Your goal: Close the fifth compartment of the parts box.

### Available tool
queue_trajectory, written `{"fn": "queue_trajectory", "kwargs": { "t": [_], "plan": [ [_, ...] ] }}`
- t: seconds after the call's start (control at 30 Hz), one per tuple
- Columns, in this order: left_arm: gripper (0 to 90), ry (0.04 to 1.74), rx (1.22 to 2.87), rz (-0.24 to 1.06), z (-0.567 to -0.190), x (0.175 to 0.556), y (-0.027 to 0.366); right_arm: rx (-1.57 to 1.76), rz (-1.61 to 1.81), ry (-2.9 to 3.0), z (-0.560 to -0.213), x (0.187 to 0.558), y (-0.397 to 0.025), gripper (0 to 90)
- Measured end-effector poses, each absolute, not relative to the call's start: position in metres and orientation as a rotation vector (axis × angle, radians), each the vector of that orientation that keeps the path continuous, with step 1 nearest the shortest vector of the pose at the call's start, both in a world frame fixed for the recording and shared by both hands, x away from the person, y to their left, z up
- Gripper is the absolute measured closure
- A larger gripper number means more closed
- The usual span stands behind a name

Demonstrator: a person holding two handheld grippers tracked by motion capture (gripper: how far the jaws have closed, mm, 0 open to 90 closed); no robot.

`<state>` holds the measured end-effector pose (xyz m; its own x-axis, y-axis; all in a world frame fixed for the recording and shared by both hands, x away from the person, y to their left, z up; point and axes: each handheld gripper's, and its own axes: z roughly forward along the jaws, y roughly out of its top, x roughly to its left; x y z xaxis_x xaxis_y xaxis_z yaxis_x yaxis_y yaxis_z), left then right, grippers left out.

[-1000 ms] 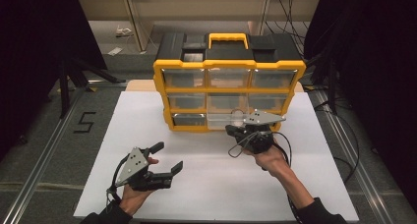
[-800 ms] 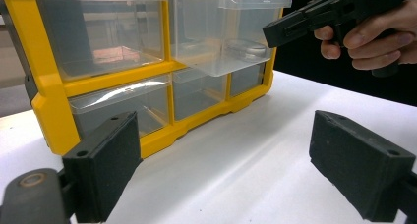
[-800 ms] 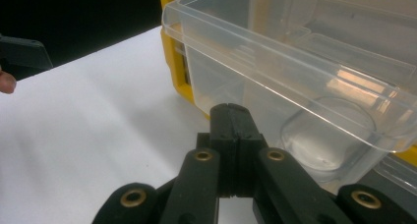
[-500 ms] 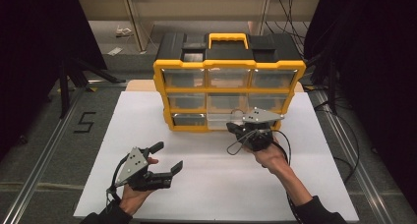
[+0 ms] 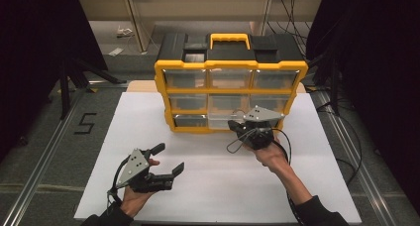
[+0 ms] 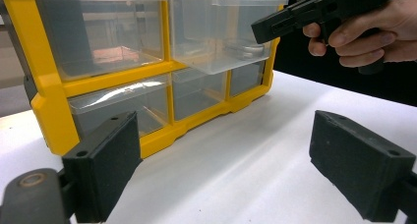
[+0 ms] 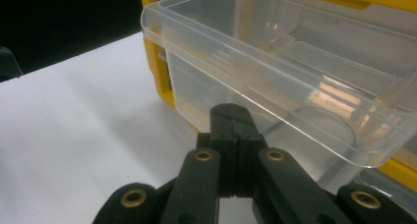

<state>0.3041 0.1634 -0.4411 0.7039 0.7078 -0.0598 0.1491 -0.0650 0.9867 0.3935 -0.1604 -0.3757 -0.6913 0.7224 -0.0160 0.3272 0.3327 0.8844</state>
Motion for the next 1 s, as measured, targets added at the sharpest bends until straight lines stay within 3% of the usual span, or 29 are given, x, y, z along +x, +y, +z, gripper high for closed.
{"fn": "queue_trajectory", "kwargs": {
  "t": [1.0],
  "plan": [
    [11.5,0.714,1.594,0.535,-0.441,0.304,0.164,0.949,1.286,2.148,-0.381,0.411,-0.158,90.0]
  ]
}}
